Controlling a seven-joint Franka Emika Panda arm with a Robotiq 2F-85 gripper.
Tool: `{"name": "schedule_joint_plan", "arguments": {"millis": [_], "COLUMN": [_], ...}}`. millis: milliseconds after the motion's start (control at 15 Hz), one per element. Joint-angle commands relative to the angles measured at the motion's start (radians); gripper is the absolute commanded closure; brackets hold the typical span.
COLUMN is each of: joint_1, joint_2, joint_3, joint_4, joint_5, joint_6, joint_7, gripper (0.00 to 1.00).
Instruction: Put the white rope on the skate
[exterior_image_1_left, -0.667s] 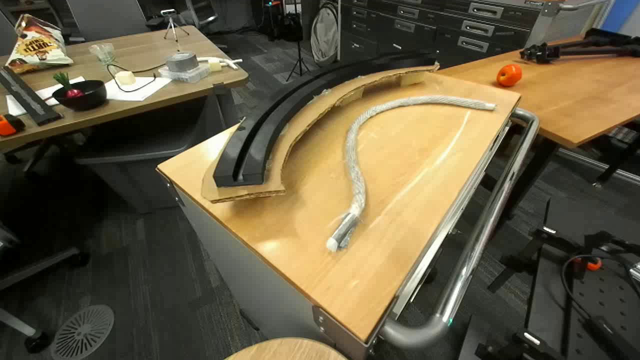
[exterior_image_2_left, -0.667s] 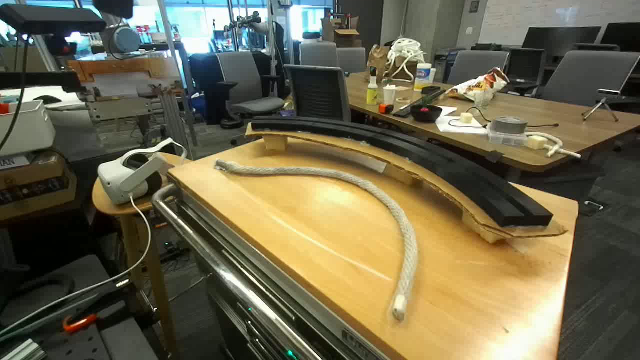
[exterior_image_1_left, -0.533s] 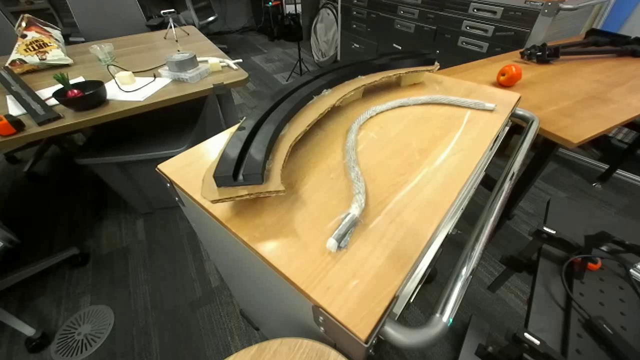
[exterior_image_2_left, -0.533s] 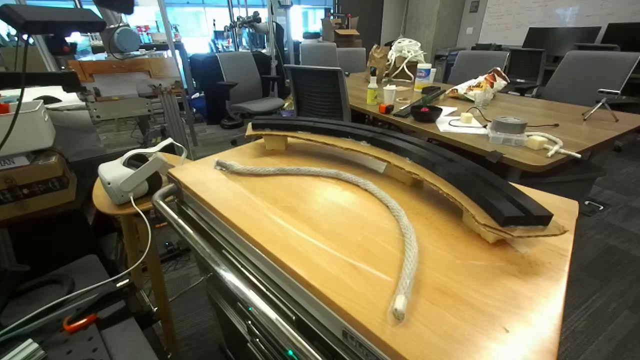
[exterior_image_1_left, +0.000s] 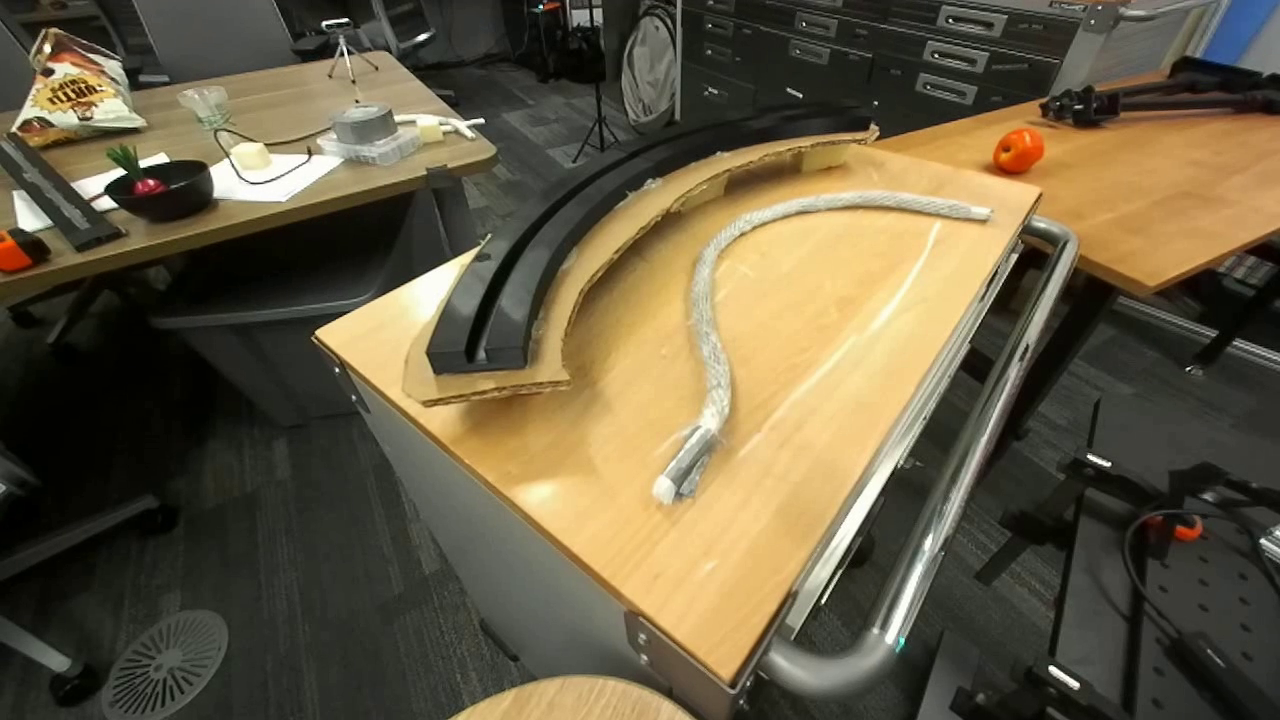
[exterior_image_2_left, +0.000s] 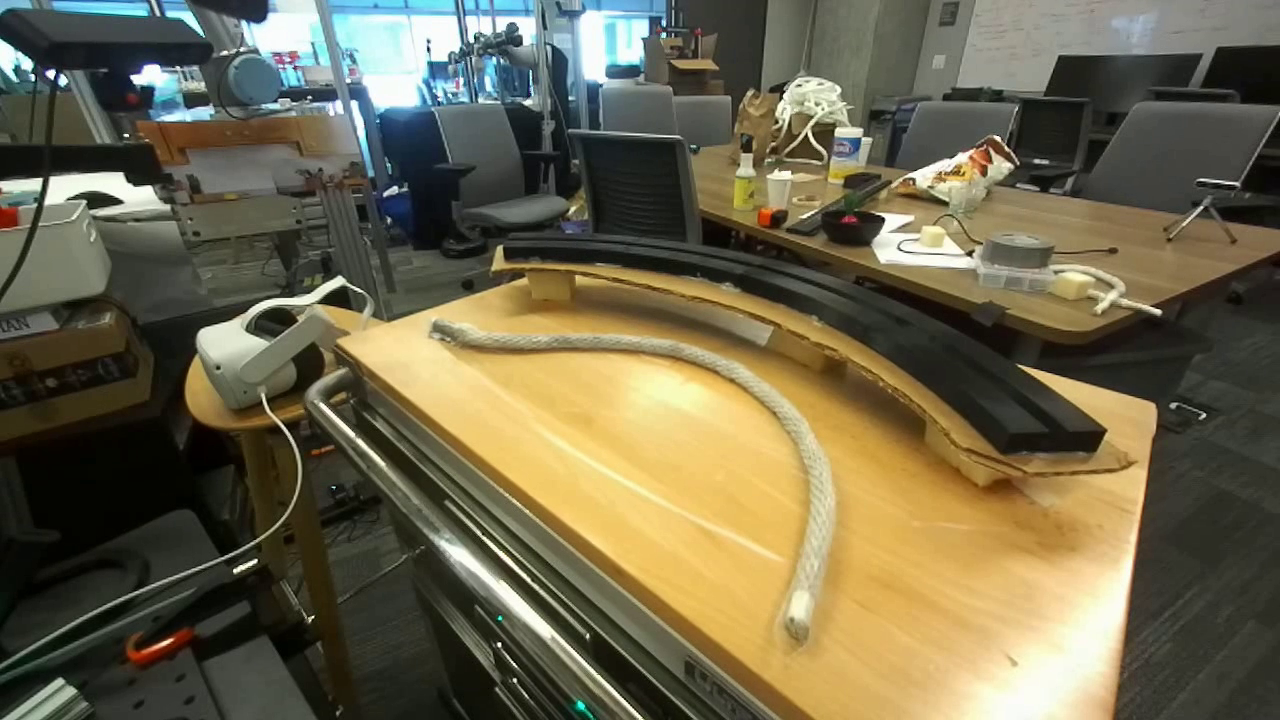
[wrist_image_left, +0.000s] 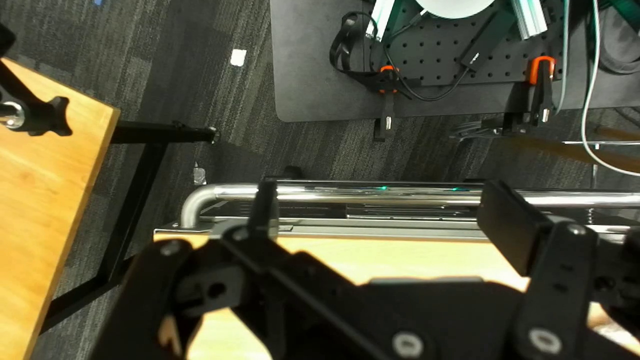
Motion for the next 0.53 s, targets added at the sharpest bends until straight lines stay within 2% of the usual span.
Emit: {"name": "schedule_joint_plan", "arguments": {"millis": [0,133,267,467], "joint_1": [0.023,0.028,0.066,0.135], "joint_2": [0.000,-0.062,-0.086,-0.081], "joint_3": [-0.016,0.023,0.036,0.045], "joint_4": [0.003,-0.031,-0.020,0.028], "joint_5": [-0.006,-0.106,-0.154,-0.163], "joint_6": [-0.005,0.056,0.024,0.054], "joint_7": [0.009,0.018,-0.054,-0.112], "gripper": [0.00,0.00,0.00,0.00]}}
